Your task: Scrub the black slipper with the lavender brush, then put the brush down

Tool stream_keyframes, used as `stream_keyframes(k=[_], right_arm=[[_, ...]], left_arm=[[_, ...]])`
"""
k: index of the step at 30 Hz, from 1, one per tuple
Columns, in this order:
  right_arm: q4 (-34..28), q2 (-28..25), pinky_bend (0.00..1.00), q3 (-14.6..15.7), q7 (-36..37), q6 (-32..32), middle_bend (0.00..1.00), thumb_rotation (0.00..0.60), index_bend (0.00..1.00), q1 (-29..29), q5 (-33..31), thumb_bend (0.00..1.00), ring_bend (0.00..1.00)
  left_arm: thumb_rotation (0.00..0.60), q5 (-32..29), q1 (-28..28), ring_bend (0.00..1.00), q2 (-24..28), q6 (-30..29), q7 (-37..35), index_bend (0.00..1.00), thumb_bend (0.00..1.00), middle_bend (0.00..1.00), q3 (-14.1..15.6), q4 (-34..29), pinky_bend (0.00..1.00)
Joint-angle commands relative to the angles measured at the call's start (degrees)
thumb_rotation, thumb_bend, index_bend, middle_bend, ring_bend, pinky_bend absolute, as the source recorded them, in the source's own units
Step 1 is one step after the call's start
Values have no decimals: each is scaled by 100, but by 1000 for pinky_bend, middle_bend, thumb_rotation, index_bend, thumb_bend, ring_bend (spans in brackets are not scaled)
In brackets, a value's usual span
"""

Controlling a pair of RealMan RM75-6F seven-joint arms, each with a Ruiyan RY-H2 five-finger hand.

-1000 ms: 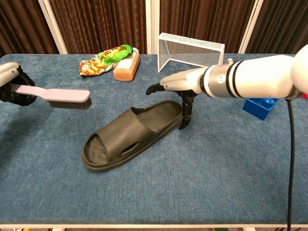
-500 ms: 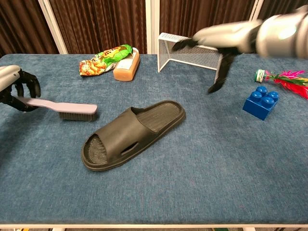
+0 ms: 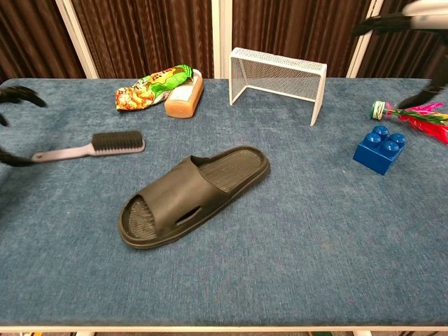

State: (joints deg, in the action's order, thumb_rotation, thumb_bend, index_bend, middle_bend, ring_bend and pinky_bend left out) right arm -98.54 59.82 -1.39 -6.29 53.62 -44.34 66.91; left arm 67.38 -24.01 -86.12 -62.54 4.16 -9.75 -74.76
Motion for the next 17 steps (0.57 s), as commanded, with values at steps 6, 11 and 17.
stream_keyframes(k=[6, 11, 17], right_arm=[[358, -163, 137, 392, 656, 1768, 251, 600, 253, 1580, 689, 255, 128], [374, -155, 137, 521, 863, 2709, 234, 600, 255, 2337, 1081, 255, 128], [334, -196, 134, 670, 1101, 3228, 217, 600, 245, 2903, 1503, 255, 128]], left_arm=[[600, -28, 908, 208, 875, -1199, -93, 315, 44, 281, 77, -562, 348], [600, 354, 1433, 208, 1088, -2035, -4, 334, 44, 296, 343, -781, 346], [600, 781, 1915, 208, 1292, -2712, 416, 337, 44, 301, 712, -1263, 334]])
